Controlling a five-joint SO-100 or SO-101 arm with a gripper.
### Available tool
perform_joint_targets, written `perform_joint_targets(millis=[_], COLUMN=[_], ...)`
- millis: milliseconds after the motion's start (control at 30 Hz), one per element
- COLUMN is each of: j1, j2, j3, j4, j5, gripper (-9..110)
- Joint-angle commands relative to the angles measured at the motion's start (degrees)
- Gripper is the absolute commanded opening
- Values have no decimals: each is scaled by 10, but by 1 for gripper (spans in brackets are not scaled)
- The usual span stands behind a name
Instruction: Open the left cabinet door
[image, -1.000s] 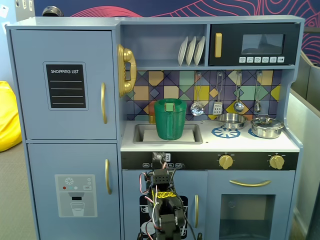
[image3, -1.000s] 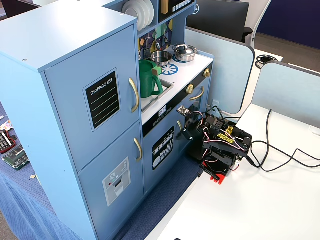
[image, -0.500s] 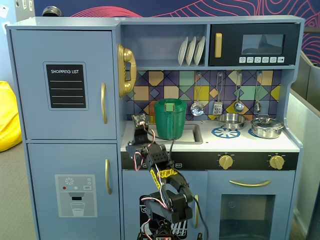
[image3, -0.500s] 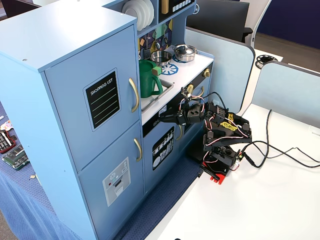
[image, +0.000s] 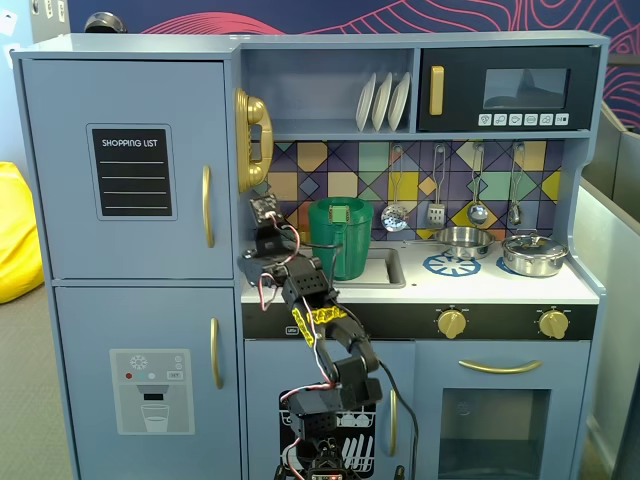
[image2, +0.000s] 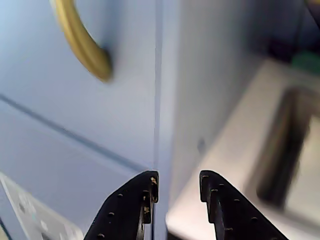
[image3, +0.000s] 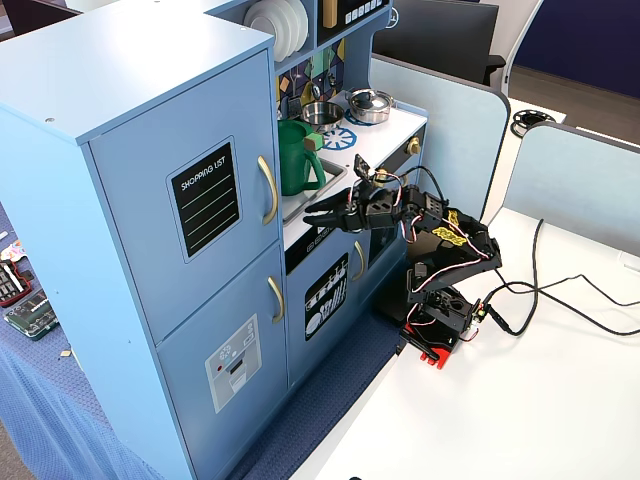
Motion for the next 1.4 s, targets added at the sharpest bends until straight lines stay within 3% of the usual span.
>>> perform_joint_targets(millis=[0,500,767,1367], j1=[-25,-83,-98,-124], j2=[-34,-137,-132,-184], j3=[-74,-155,-162,-177], j4=[-65,-207,-228,-260], j5=[-11,-26,4,2], gripper=[2,0,9,9])
